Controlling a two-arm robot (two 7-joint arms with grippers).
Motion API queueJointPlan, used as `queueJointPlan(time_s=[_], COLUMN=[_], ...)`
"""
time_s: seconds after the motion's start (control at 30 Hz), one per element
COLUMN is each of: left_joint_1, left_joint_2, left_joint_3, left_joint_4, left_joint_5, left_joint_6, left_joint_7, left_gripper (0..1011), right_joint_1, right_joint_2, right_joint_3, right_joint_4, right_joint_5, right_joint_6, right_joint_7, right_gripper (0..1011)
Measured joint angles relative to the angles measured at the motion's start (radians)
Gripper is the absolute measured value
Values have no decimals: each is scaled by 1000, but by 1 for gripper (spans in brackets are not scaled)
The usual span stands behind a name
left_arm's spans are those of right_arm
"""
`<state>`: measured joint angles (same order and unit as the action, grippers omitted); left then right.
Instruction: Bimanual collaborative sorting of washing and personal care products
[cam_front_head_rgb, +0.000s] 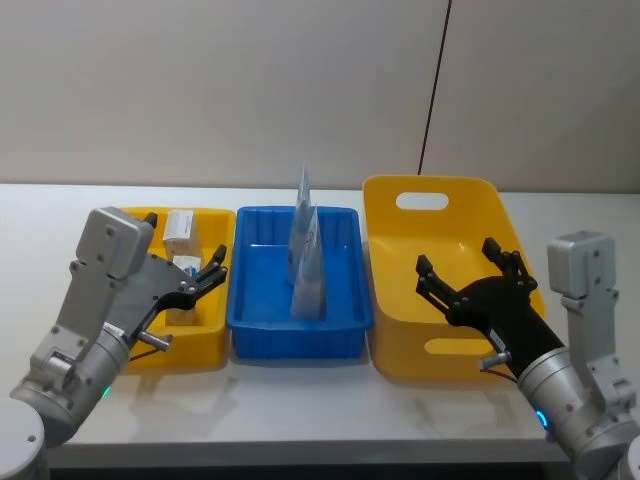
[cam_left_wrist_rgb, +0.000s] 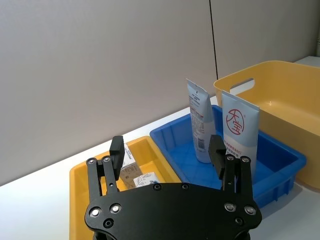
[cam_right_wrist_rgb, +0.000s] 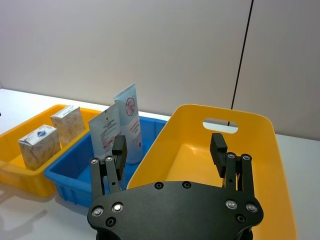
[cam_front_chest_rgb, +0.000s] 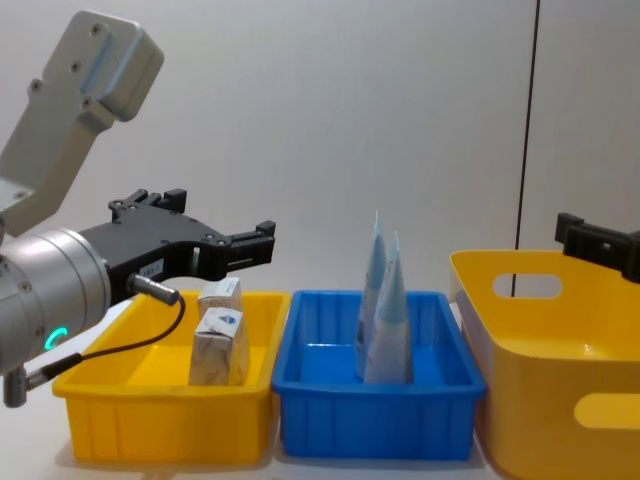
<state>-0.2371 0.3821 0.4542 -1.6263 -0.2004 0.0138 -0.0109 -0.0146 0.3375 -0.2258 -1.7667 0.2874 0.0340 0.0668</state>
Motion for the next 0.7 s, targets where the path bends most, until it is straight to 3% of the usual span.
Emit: queueJointPlan(time_s=[0.7], left_joint_1=[0], left_joint_2=[0], left_joint_3=[0], left_joint_4=[0], left_joint_5=[0], left_joint_6=[0], left_joint_7=[0], left_gripper=[1001], right_joint_1=[0], right_joint_2=[0], right_joint_3=[0], right_joint_4=[0], right_joint_5=[0], right_joint_6=[0], right_joint_7=[0], right_gripper=[1002])
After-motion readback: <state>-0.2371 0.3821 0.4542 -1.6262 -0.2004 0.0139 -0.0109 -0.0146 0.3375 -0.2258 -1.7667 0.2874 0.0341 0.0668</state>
